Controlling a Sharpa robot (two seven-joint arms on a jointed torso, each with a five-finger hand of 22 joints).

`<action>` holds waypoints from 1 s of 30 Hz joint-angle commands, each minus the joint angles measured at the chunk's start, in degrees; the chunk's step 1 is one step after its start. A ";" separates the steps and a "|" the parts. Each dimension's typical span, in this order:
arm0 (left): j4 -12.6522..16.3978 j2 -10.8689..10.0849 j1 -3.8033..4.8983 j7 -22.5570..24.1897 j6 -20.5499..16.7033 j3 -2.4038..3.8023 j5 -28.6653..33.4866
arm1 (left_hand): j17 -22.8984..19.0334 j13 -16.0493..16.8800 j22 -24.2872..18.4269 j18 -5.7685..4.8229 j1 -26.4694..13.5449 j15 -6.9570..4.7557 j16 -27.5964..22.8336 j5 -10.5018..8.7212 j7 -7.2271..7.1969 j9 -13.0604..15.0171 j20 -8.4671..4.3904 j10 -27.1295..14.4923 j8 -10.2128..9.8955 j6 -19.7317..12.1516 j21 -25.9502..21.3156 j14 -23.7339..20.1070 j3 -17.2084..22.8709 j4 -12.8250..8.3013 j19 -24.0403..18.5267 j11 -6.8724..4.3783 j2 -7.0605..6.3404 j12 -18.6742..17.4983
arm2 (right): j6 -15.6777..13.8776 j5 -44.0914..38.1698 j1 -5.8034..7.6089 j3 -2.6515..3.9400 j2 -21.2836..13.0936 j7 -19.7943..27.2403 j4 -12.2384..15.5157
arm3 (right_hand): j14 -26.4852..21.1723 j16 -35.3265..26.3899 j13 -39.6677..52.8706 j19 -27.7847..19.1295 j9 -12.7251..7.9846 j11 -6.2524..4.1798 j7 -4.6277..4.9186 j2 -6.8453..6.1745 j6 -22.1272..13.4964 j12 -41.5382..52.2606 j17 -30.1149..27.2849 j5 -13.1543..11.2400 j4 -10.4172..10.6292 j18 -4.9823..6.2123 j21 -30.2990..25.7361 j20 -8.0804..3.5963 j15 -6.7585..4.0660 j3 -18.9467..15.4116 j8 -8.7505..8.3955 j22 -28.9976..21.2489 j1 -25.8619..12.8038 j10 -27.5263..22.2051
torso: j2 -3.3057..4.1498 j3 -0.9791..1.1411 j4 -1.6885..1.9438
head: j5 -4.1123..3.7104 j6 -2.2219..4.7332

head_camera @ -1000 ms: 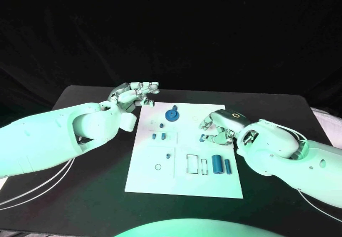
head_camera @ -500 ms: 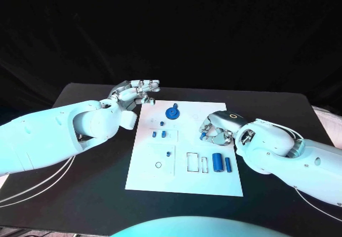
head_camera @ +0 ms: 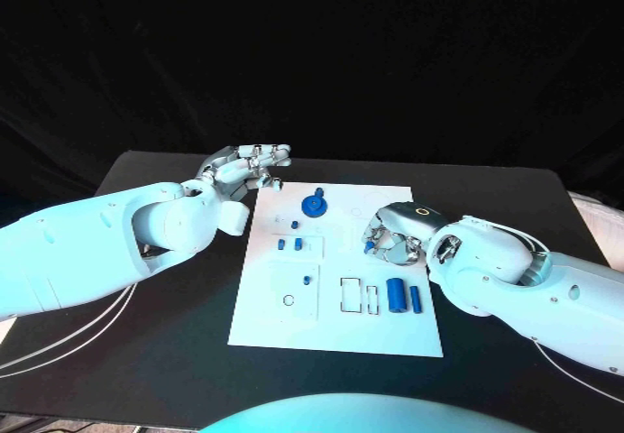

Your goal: Assemble the parts on the task board

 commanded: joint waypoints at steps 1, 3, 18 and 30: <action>0.13 0.02 0.01 0.20 1.00 0.04 -0.24 | -0.05 0.06 -0.05 0.98 0.08 0.12 0.09 0.21 0.07 -0.04 0.02 -0.39 0.34 -0.30 -0.40 -0.32 -0.22 -0.06 -0.30 0.06 0.49 0.34 | -0.92 -0.48 -0.07 -0.03 0.09 -0.42 0.03 | 1.04 0.76 0.04 0.57 0.16 -0.09 -0.09 0.46 0.72 -0.02 0.77 -0.42 0.41 -0.48 0.53 -0.14 -0.58 0.30 0.37 0.67 -0.48 0.86 | -0.01 -0.04 0.06 | -0.02 -0.13; 0.12 0.01 0.01 0.16 1.06 0.04 -0.26 | -0.05 0.06 -0.05 0.98 0.08 0.12 0.09 0.21 0.07 -0.04 0.02 -0.39 0.34 -0.30 -0.40 -0.32 -0.22 -0.06 -0.30 0.06 0.49 0.34 | -1.92 -0.48 -0.09 -0.03 0.08 -0.71 0.12 | 1.12 1.12 0.07 0.76 0.24 -0.24 -0.26 0.75 1.18 -0.05 1.12 -0.54 0.67 -0.54 0.77 -0.26 -0.70 0.54 0.49 0.99 -0.63 1.32 | -0.02 -0.05 0.05 | -0.02 -0.16; -0.02 -0.15 0.01 -0.07 1.27 0.04 -0.28 | -0.30 0.08 -0.07 0.97 0.07 0.14 -0.02 0.21 0.08 -0.04 0.04 -0.49 0.39 -0.33 -0.43 -0.43 -0.23 -0.06 -0.31 0.08 0.53 0.43 | -7.71 -0.03 -0.27 0.75 -1.82 -1.67 4.41 | 1.17 2.05 0.09 1.19 0.55 -0.68 -0.54 1.56 2.55 -0.46 1.85 -0.76 0.27 -0.69 1.39 -0.74 -1.09 2.33 0.79 1.79 0.32 2.88 | -0.16 -0.08 0.03 | -0.05 -0.20; 0.38 -0.15 0.00 -0.13 1.41 0.04 -0.58 | -0.37 0.09 -0.07 0.97 0.07 0.15 -0.05 0.20 0.08 -0.03 0.04 -0.55 0.42 -0.33 -0.45 -0.48 -0.24 -0.06 -0.32 0.08 0.55 0.47 | -8.66 2.88 -1.73 1.72 0.59 0.21 10.05 | 1.10 2.21 0.02 1.11 0.56 -0.52 -0.24 1.38 2.51 -1.00 1.90 -0.56 -0.19 -0.68 1.39 -0.78 -1.03 3.00 0.57 1.73 0.72 2.88 | -0.15 -0.31 0.23 | 1.22 -0.31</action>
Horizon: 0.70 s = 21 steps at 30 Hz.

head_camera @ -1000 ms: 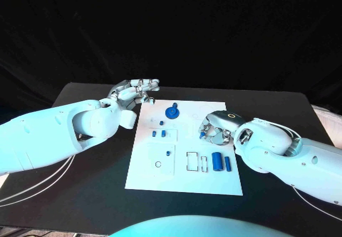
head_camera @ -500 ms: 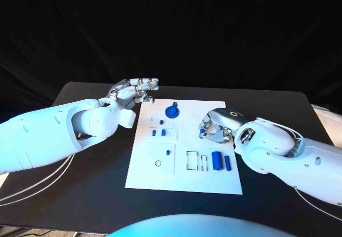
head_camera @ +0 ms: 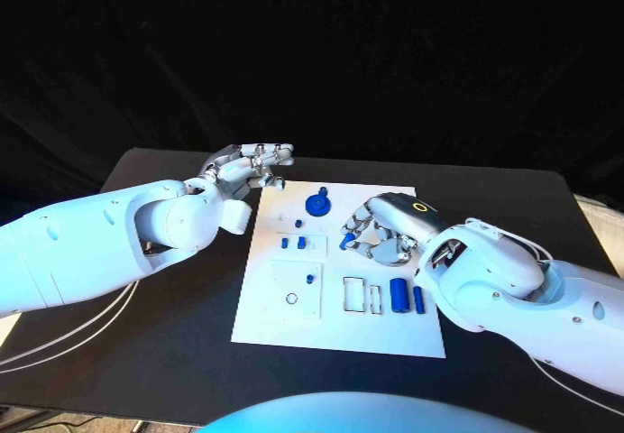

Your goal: Assemble the parts on the task board

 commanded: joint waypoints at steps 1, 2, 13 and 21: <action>0.17 0.27 0.01 0.13 1.19 0.04 -0.40 | -0.05 0.05 -0.08 0.97 0.07 -0.04 -0.05 0.20 0.08 -0.03 0.04 -0.35 0.19 -0.33 -0.22 -0.30 -0.24 -0.06 -0.33 -0.12 0.55 0.20 | -1.02 1.22 -0.89 -0.05 1.75 1.57 0.72 | 0.98 0.28 -0.03 0.22 0.05 0.20 0.09 0.08 0.17 -0.43 0.05 0.48 -0.13 -0.68 0.09 0.11 -0.31 0.45 -0.05 -0.07 0.51 0.12 | -0.07 -0.13 0.06 | 0.68 -0.21; 0.15 0.34 0.01 0.13 1.20 0.04 -0.40 | -0.05 0.05 -0.08 0.97 0.07 -0.04 -0.05 0.20 0.08 -0.03 0.04 -0.35 0.19 -0.33 -0.22 -0.30 -0.24 -0.06 -0.33 -0.12 0.55 0.20 | -0.93 0.86 -1.18 -0.08 2.32 1.71 0.75 | 0.98 0.27 -0.03 0.21 0.05 0.21 0.11 0.09 0.15 -0.47 0.03 0.51 -0.14 -0.67 0.08 0.12 -0.30 0.48 -0.06 -0.08 0.52 0.11 | -0.11 -0.19 0.07 | 0.79 -0.29; -0.57 1.93 0.00 0.15 1.49 0.04 -0.41 | -0.04 0.08 -0.10 0.97 0.05 -0.02 -0.03 0.20 0.09 -0.02 0.06 -0.44 0.25 -0.33 -0.25 -0.34 -0.26 -0.05 -0.35 -0.11 0.61 0.29 | 0.27 -1.35 -4.47 -1.77 9.01 3.50 -1.96 | 0.94 0.29 -0.05 0.13 0.03 0.32 0.26 0.05 0.02 -0.77 -0.04 0.75 -0.32 -0.65 0.02 0.16 -0.22 0.76 -0.22 -0.19 0.57 0.00 | -0.19 -0.49 0.12 | 2.16 -0.80; -0.89 2.53 -0.03 0.16 1.64 0.03 -0.41 | -0.04 0.08 -0.10 0.97 0.05 -0.02 -0.03 0.20 0.09 -0.02 0.06 -0.44 0.25 -0.33 -0.25 -0.34 -0.26 -0.05 -0.35 -0.11 0.61 0.29 | 1.55 -0.83 -5.71 -2.84 11.67 4.59 -4.63 | 0.92 0.33 -0.05 0.06 0.02 0.40 0.36 -0.04 -0.07 -0.96 -0.05 0.96 -0.49 -0.63 -0.02 0.19 -0.17 0.90 -0.32 -0.28 0.58 -0.05 | -0.10 -0.36 0.14 | 2.65 -1.25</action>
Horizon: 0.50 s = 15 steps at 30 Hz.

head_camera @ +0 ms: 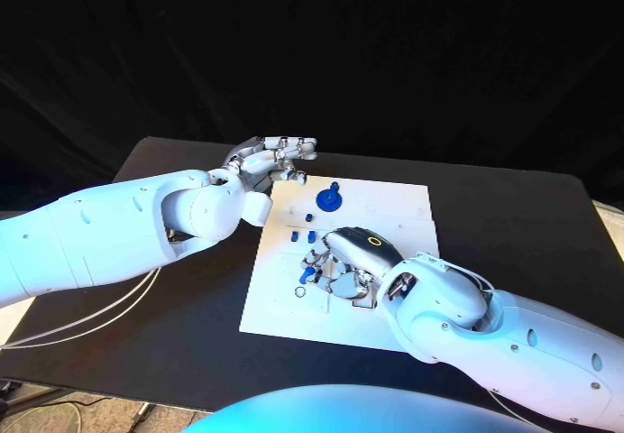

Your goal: Assemble the parts on the task board

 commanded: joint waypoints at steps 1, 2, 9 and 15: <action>-0.05 0.21 -0.01 0.25 1.30 0.04 -0.24 | -0.05 0.09 -0.05 0.96 0.05 -0.02 -0.03 0.20 0.09 -0.02 0.06 -0.44 0.25 -0.33 -0.25 -0.33 -0.26 -0.05 -0.35 -0.11 0.61 0.29 | 1.49 -0.57 -0.26 -0.15 0.64 1.64 -0.63 | 0.91 0.34 0.10 0.06 0.08 0.40 0.11 -0.18 0.21 -0.32 -0.04 0.29 0.07 -0.63 -0.02 0.20 -0.17 0.35 -0.04 -0.06 0.43 -0.05 | -0.01 0.12 -0.01 | 0.31 -0.31; -0.07 0.24 -0.01 0.25 1.32 0.04 -0.24 | -0.05 0.09 -0.05 0.96 0.05 -0.02 -0.03 0.20 0.09 -0.02 0.06 -0.44 0.25 -0.33 -0.25 -0.33 -0.26 -0.05 -0.35 -0.11 0.61 0.29 | 1.58 -0.57 -0.31 -0.20 0.80 1.65 -0.81 | 0.91 0.34 0.10 0.06 0.08 0.40 0.11 -0.18 0.21 -0.32 -0.04 0.29 0.07 -0.63 -0.02 0.20 -0.17 0.35 -0.04 -0.06 0.43 -0.05 | 0.00 0.14 0.00 | 0.34 -0.34; -0.14 0.29 -0.02 0.21 1.35 0.04 -0.24 | -0.05 0.09 -0.05 0.96 0.05 -0.02 -0.03 0.20 0.09 -0.02 0.06 -0.44 0.25 -0.33 -0.25 -0.33 -0.26 -0.05 -0.35 -0.11 0.61 0.29 | 3.17 -0.66 -0.46 -0.39 1.34 1.27 -1.76 | 0.89 0.28 0.10 0.02 0.08 0.44 0.15 -0.21 0.19 -0.38 -0.15 0.34 0.04 -0.61 -0.05 0.21 -0.14 0.37 -0.08 -0.11 0.37 -0.05 | 0.00 0.12 -0.13 | 0.49 -0.61; -0.21 0.45 -0.03 0.35 1.30 0.04 -0.24 | -0.05 0.12 -0.06 0.96 0.07 -0.02 0.00 0.20 0.09 -0.01 0.07 -0.51 0.31 -0.34 -0.28 -0.36 -0.27 -0.07 -0.37 -0.10 0.65 0.39 | 4.08 -0.68 -0.48 -0.58 1.77 1.25 -2.19 | 0.88 0.25 0.11 -0.03 0.08 0.45 0.17 -0.23 0.18 -0.41 -0.20 0.37 0.04 -0.60 -0.10 0.23 -0.13 0.37 -0.09 -0.19 0.31 -0.05 | 0.03 0.17 -0.06 | 0.68 -0.76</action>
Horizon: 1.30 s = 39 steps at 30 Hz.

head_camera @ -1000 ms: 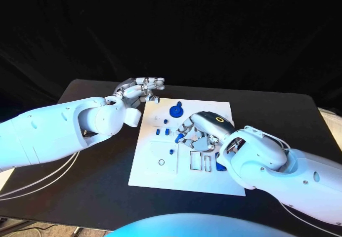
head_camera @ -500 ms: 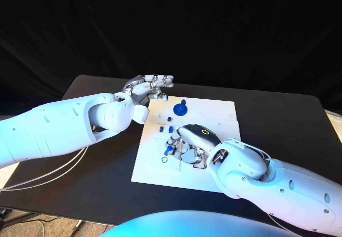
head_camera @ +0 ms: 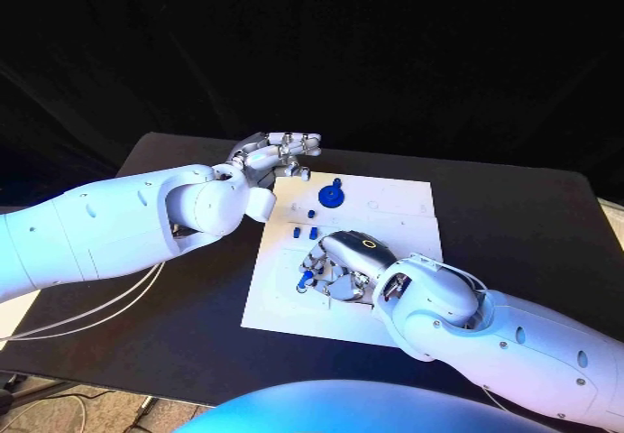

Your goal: Assemble the parts on the task board

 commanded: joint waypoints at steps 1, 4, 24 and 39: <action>0.01 0.20 -0.01 0.41 1.06 0.04 -0.20 | -0.06 0.13 -0.07 0.96 0.08 -0.01 0.00 0.20 0.09 -0.01 0.07 -0.53 0.32 -0.35 -0.29 -0.37 -0.27 -0.08 -0.38 -0.10 0.66 0.42 | 2.16 -0.68 -0.07 -0.11 0.27 0.54 -0.18 | 0.88 0.28 0.05 -0.03 0.05 0.45 0.04 -0.23 0.36 -0.28 -0.03 0.37 0.05 -0.60 -0.10 0.22 -0.13 0.39 0.35 -0.04 0.31 -0.04 | 0.04 0.04 0.03 | 0.11 -0.11; -0.02 0.21 -0.02 0.44 1.03 0.04 -0.20 | -0.06 0.13 -0.07 0.96 0.08 -0.01 0.00 0.20 0.09 -0.01 0.07 -0.53 0.32 -0.35 -0.29 -0.37 -0.27 -0.08 -0.38 -0.10 0.66 0.42 | 2.58 -0.71 -0.07 -0.23 0.52 0.51 -0.49 | 0.88 0.28 0.05 0.00 0.05 0.45 0.04 -0.23 0.36 -0.29 -0.03 0.38 0.04 -0.61 -0.07 0.23 -0.13 0.39 0.35 0.00 0.31 -0.04 | 0.01 0.00 0.03 | 0.11 -0.30; 0.00 0.19 -0.02 0.21 1.17 0.04 -0.20 | -0.06 0.13 -0.07 0.96 0.08 -0.01 0.00 0.20 0.09 -0.01 0.07 -0.53 0.32 -0.35 -0.29 -0.37 -0.27 -0.08 -0.38 -0.10 0.66 0.42 | 4.53 -1.40 0.04 -1.14 1.33 -0.23 -1.94 | 0.13 -1.18 -0.16 -1.45 -0.83 1.89 1.61 -2.66 -3.36 -1.61 -2.20 1.21 -0.06 -0.18 -1.47 1.08 1.13 -0.19 -0.60 -2.07 -1.70 -4.33 | -0.06 -0.05 0.03 | 0.13 -0.59; -0.43 0.06 -0.06 -0.09 1.31 0.02 -0.20 | -0.06 0.13 -0.07 0.96 0.08 -0.01 0.00 0.20 0.09 -0.01 0.07 -0.53 0.32 -0.35 -0.29 -0.37 -0.27 -0.08 -0.38 -0.10 0.66 0.42 | -7.26 2.26 0.30 -1.49 -2.33 1.87 1.30 | -0.85 -3.56 0.29 -3.90 -0.84 2.89 1.69 -2.27 -11.37 1.73 -6.06 1.87 -0.10 0.86 -5.00 2.19 1.91 -12.36 -0.17 -6.80 -1.59 -13.62 | -0.32 0.01 -0.43 | -0.54 0.45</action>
